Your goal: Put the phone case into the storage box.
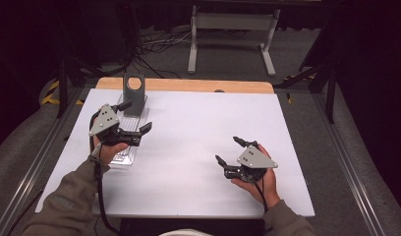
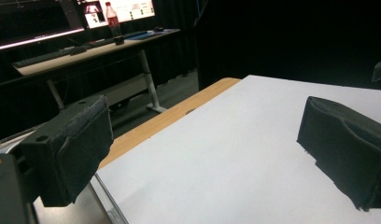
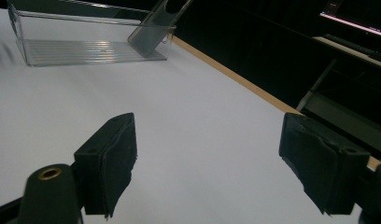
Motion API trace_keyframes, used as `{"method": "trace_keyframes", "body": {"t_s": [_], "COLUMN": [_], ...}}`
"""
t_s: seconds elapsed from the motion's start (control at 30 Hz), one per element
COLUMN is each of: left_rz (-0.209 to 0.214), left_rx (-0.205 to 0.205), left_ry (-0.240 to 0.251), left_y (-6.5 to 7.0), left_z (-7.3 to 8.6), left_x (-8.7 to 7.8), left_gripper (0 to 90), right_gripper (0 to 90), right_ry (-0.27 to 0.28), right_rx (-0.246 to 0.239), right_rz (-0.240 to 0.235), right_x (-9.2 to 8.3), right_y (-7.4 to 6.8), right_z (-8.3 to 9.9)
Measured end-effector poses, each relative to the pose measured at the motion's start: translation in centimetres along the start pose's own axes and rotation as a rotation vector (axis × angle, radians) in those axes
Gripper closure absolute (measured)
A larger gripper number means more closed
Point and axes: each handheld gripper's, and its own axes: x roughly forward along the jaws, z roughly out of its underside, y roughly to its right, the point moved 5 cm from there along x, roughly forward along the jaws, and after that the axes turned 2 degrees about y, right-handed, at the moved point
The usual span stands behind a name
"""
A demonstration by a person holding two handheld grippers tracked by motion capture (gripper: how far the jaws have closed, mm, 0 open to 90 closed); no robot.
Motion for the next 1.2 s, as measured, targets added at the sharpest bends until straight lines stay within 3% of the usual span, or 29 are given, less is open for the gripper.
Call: {"method": "trace_keyframes", "body": {"t_s": [1.2], "left_rz": [0.074], "left_rx": [0.057], "left_ry": [0.027], "left_y": [2.6], "left_z": [-0.5], "left_x": [-0.8], "left_gripper": [4.6], "right_gripper": [19.9], "right_ry": [0.009], "right_rx": [-0.014], "right_rz": [-0.008], "right_x": [-0.9], "right_y": [-0.3], "right_z": [-0.2]}}
